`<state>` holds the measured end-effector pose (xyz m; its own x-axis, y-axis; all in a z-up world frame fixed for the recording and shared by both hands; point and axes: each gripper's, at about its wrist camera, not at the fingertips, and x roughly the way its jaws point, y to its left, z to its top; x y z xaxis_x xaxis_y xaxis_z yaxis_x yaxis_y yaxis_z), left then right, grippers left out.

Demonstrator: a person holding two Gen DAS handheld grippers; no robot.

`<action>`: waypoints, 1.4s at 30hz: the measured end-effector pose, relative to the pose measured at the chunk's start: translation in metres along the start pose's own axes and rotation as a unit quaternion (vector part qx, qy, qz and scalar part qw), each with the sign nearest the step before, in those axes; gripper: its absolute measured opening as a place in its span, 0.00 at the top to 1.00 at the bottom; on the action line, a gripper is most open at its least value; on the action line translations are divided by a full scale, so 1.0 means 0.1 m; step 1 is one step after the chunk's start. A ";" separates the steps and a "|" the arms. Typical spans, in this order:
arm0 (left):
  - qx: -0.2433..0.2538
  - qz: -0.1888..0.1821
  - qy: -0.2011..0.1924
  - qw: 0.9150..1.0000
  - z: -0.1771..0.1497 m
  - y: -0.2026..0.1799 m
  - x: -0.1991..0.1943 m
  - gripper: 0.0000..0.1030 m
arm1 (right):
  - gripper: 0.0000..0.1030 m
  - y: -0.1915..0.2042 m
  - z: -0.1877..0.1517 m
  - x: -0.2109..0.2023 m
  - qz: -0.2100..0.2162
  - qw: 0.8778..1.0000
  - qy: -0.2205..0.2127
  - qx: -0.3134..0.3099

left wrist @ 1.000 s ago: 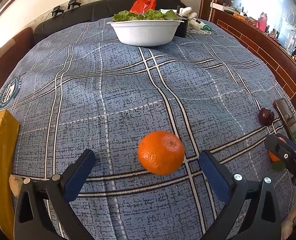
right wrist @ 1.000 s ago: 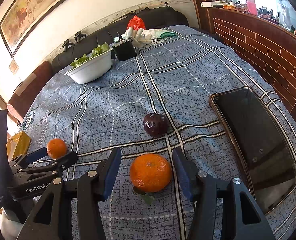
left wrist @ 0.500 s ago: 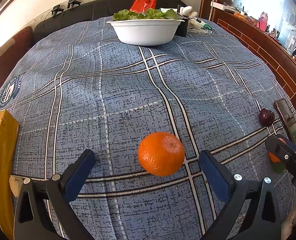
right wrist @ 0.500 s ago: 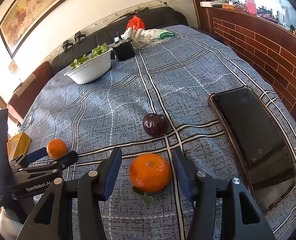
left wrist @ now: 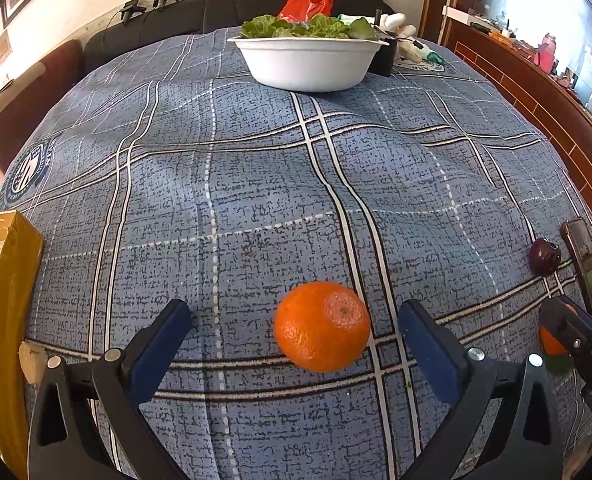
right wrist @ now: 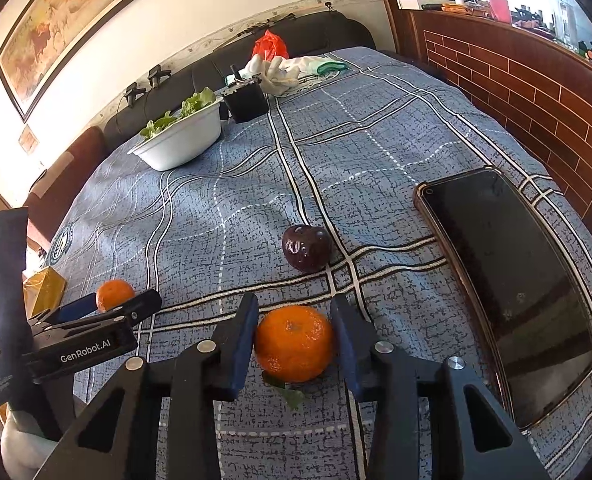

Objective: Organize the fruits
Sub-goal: 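Grasp an orange with the left tool while the right tool grasps the leafy orange, then carry both oranges into the yellow tray and open both tools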

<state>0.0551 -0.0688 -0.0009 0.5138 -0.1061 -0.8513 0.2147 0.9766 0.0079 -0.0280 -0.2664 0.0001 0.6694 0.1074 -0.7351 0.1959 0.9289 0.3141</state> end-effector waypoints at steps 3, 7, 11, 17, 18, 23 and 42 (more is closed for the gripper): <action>-0.002 0.001 -0.007 1.000 -0.07 -0.01 -0.08 0.17 | 0.61 0.04 -0.01 0.00 0.000 1.000 0.000 -0.011; -0.011 -0.029 -0.012 0.999 -0.14 0.05 -0.23 0.63 | 0.61 0.01 -0.01 0.01 0.006 1.000 0.001 -0.003; -0.044 -0.061 -0.032 0.997 -0.25 0.25 -0.42 0.75 | 0.61 0.00 -0.01 0.00 0.006 1.000 0.000 0.000; -0.062 -0.100 -0.045 0.992 -0.34 0.45 -0.54 0.73 | 0.61 0.07 -0.02 0.00 -0.012 1.000 -0.005 -0.014; -0.061 -0.107 -0.045 0.991 -0.34 0.47 -0.55 0.62 | 0.61 0.07 -0.02 0.00 -0.014 1.000 -0.005 -0.015; -0.036 -0.090 -0.066 0.993 -0.26 0.37 -0.54 0.26 | 0.61 0.05 -0.02 0.00 -0.013 1.000 -0.005 -0.011; -0.029 -0.070 -0.076 0.994 -0.43 0.44 -0.80 0.65 | 0.61 0.06 -0.01 -0.15 0.062 0.998 -0.027 -0.004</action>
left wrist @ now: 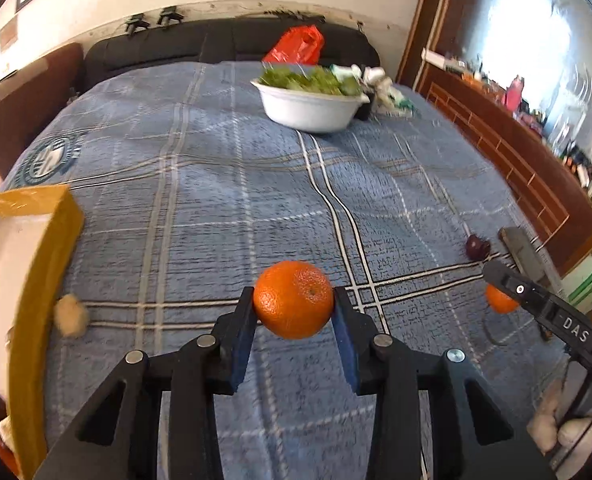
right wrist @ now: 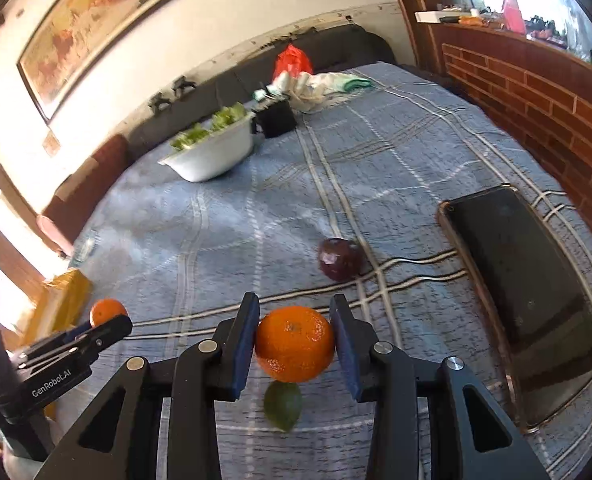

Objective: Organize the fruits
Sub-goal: 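Carry both oranges into the yellow tray and open both tools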

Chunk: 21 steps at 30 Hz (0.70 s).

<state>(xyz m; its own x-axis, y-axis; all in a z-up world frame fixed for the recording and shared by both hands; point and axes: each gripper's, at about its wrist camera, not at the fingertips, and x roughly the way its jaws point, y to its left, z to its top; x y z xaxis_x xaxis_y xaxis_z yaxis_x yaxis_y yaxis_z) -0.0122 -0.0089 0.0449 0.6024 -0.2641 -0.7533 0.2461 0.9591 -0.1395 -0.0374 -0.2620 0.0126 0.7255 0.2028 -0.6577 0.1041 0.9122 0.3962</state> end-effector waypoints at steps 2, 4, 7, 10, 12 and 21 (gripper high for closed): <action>-0.021 -0.003 -0.018 1.000 -0.04 0.16 -0.23 0.65 | 0.61 0.03 -0.02 -0.05 0.046 0.999 0.006 0.015; -0.046 -0.004 -0.036 0.998 -0.10 0.35 -0.47 0.65 | 0.61 0.09 -0.05 -0.08 0.085 0.996 0.020 0.034; -0.076 0.004 -0.055 0.996 -0.17 0.65 -0.74 0.65 | 0.61 0.27 -0.08 -0.10 0.128 0.990 0.040 0.040; -0.104 0.027 -0.072 0.992 -0.23 0.98 -0.96 0.65 | 0.61 0.58 -0.09 -0.14 0.146 0.988 0.048 0.019; -0.122 0.047 -0.080 0.988 -0.28 1.20 -1.08 0.65 | 0.61 0.85 -0.09 -0.17 0.158 0.986 0.051 -0.003; -0.215 0.125 -0.104 0.963 -0.56 2.20 -1.52 0.65 | 0.60 2.19 -0.27 -0.08 0.203 0.968 0.090 -0.118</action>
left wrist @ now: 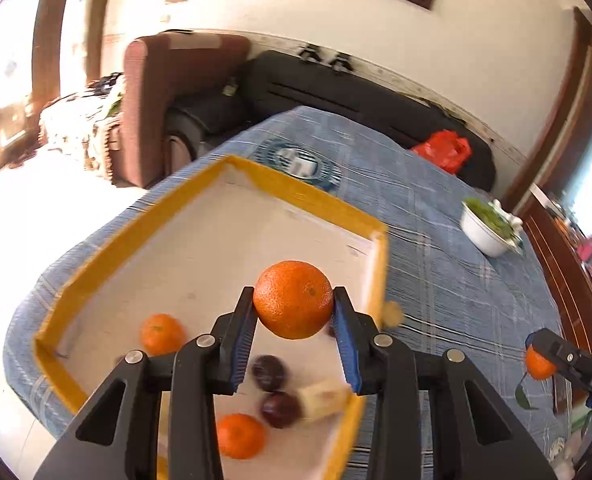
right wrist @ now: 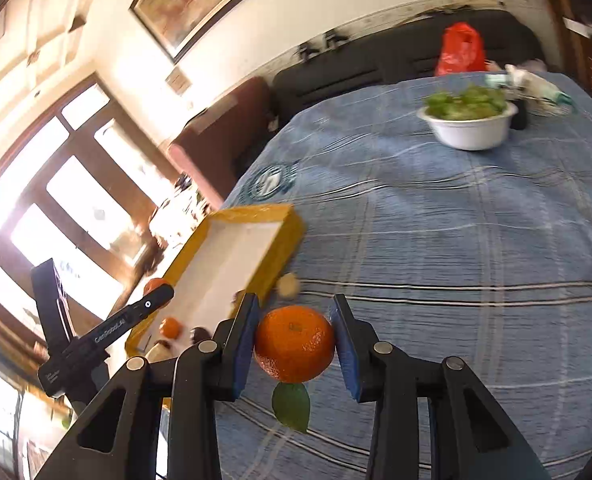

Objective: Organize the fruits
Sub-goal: 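Carry both oranges into the yellow tray and open both tools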

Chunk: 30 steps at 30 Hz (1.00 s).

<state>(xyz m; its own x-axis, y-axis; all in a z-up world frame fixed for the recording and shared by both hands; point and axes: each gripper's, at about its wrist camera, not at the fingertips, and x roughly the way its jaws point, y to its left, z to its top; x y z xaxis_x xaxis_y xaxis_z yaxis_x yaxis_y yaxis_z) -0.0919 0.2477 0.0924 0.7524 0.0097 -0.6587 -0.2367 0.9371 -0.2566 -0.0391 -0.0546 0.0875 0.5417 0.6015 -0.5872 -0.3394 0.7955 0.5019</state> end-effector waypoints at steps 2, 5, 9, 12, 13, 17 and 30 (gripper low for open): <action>-0.015 0.011 -0.005 1.000 0.03 0.18 -0.01 0.65 | 0.60 0.27 -0.01 0.21 0.007 1.000 0.018 -0.023; -0.038 0.022 -0.006 0.999 0.05 0.45 0.00 0.65 | 0.60 0.61 -0.04 0.50 0.013 0.998 0.043 -0.053; -0.051 0.034 0.003 0.998 0.02 0.65 0.08 0.65 | 0.60 0.96 -0.10 0.91 0.017 0.993 0.077 -0.088; -0.055 0.039 0.008 0.998 0.01 0.75 0.13 0.65 | 0.60 1.14 -0.16 1.20 0.010 0.989 0.100 -0.109; -0.056 0.040 0.010 0.998 0.01 0.79 0.14 0.65 | 0.60 1.20 -0.18 1.32 0.006 0.987 0.109 -0.117; -0.052 0.052 0.006 0.997 0.02 0.85 0.16 0.65 | 0.60 1.31 -0.25 1.65 -0.006 0.983 0.132 -0.131; -0.024 0.054 -0.002 0.998 0.09 0.66 0.18 0.39 | 0.58 1.40 -0.26 2.04 -0.018 0.978 0.154 -0.142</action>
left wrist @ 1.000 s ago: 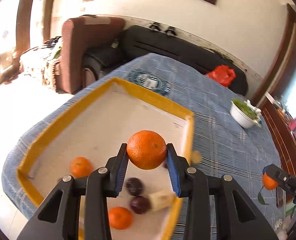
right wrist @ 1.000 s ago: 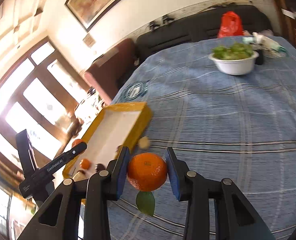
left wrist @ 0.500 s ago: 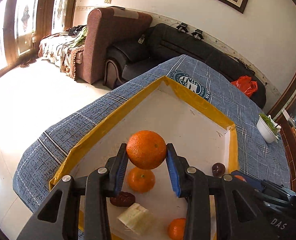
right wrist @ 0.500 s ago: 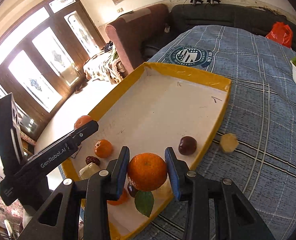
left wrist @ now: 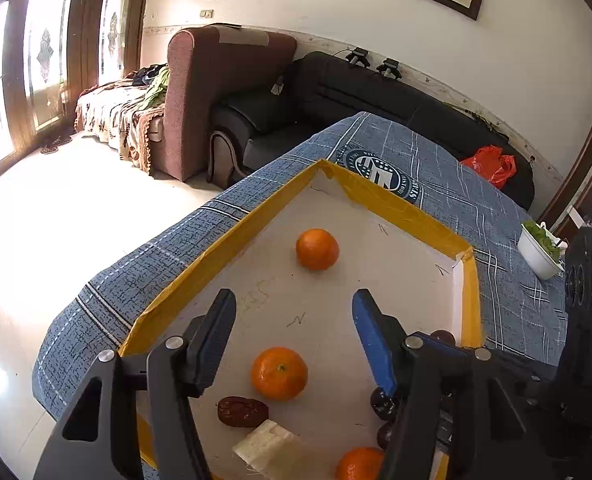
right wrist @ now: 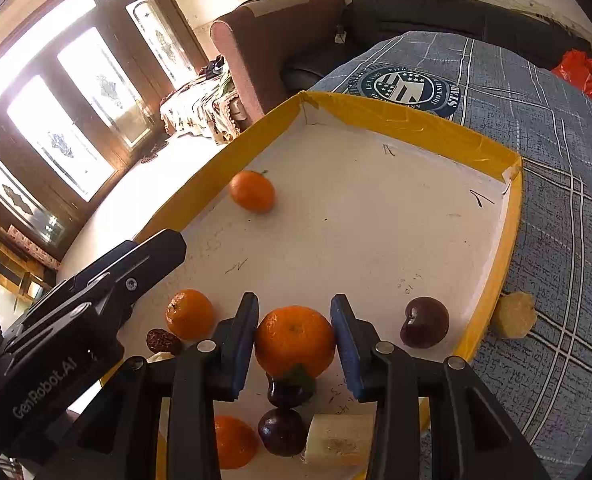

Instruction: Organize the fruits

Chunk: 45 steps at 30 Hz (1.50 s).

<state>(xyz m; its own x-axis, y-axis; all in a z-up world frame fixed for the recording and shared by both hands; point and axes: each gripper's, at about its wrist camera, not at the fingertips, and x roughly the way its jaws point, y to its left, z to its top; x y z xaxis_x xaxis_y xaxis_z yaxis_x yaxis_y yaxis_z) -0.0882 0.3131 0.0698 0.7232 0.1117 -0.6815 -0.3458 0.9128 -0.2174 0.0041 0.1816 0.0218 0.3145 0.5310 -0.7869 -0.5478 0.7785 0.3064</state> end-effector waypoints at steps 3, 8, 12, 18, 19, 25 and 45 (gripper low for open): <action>0.006 0.005 -0.010 1.000 0.01 -0.04 -0.07 0.32 | 0.56 -0.01 0.00 -0.07 0.000 1.000 -0.007 0.003; 0.011 0.005 -0.020 1.000 0.02 -0.16 -0.18 0.29 | 0.55 -0.09 0.01 -0.27 -0.001 1.000 -0.027 0.010; 0.022 0.001 -0.027 0.999 0.00 -0.28 -0.28 0.25 | 0.55 -0.24 -0.02 -0.46 -0.003 0.999 -0.043 0.025; 0.002 -0.019 -0.048 0.999 0.02 -0.31 -0.52 0.19 | 0.54 -0.73 -0.13 -0.91 -0.034 0.994 -0.083 0.061; -0.003 -0.022 -0.053 0.998 0.02 -0.30 -0.55 0.18 | 0.53 -0.84 -0.16 -0.98 -0.043 0.993 -0.088 0.070; 0.001 -0.040 -0.051 0.998 -0.02 -0.44 -0.56 0.18 | 0.53 -1.45 -0.33 -1.05 -0.105 0.984 -0.079 0.118; 0.026 -0.055 -0.020 0.998 -0.11 -0.70 -0.42 0.18 | 0.68 -1.17 -0.23 -0.33 -0.118 0.991 -0.033 0.059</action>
<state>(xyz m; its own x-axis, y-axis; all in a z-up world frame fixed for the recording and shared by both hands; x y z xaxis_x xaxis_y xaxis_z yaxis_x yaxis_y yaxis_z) -0.1004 0.2401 0.1061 0.7784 0.0244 -0.6273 -0.2320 0.9397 -0.2513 0.0399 0.0656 0.0003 0.4747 0.3479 -0.8085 -0.3603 0.9149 0.1822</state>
